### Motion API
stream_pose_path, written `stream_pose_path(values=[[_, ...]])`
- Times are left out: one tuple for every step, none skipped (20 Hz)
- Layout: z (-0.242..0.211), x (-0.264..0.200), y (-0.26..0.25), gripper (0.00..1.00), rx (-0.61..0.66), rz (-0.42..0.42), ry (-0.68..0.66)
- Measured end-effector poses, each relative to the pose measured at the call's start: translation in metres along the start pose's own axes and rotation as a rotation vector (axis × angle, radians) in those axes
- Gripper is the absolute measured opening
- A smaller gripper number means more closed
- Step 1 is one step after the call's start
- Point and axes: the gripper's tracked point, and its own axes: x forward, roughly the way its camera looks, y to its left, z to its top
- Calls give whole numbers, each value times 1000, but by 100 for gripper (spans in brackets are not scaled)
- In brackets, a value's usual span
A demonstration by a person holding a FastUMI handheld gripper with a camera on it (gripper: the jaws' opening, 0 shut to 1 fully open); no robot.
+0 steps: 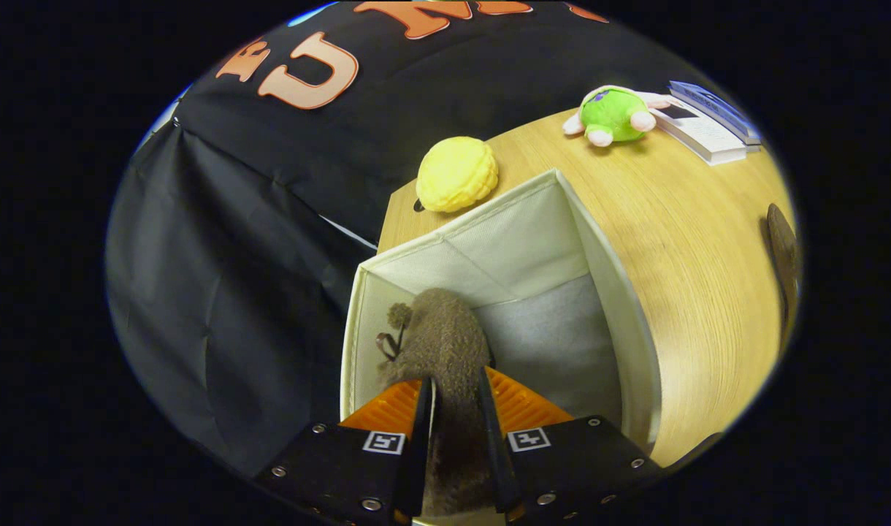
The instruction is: Open the storage box then place both shoes into the box .Put the left shoe in first, then the right shoe, with the right side of both shoes facing outward in a uniform manner.
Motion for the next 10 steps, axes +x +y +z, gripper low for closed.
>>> stream_pose_path(values=[[-1, -4, 10, 42, -2, 52, 17], [-2, -9, 16, 48, -16, 81, 19], [1, -15, 18, 59, -31, 98, -1], [9, -24, 16, 62, -44, 104, -30], [15, -34, 13, 65, -61, 112, -57], [21, -44, 11, 67, -72, 124, -84], [27, -54, 10, 72, -83, 137, -111], [31, -67, 7, 74, -96, 148, -139], [36, -80, 5, 78, -117, 157, -166], [41, -95, 2, 80, -138, 163, -196]])
